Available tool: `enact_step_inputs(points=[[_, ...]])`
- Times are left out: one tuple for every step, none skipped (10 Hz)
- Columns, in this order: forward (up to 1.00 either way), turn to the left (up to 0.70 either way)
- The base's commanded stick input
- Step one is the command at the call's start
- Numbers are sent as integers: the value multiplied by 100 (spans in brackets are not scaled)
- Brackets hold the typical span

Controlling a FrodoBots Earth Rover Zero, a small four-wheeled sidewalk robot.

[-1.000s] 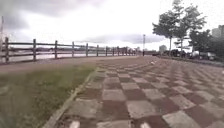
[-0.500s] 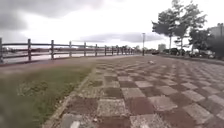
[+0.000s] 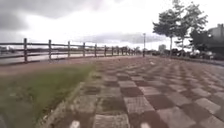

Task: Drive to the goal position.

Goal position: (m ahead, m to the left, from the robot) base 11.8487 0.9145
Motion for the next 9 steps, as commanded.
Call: enact_step_inputs(points=[[70, 0], [70, 0], [70, 0], [70, 0], [70, 0], [70, 0], [70, 0], [70, 0], [70, 0]])
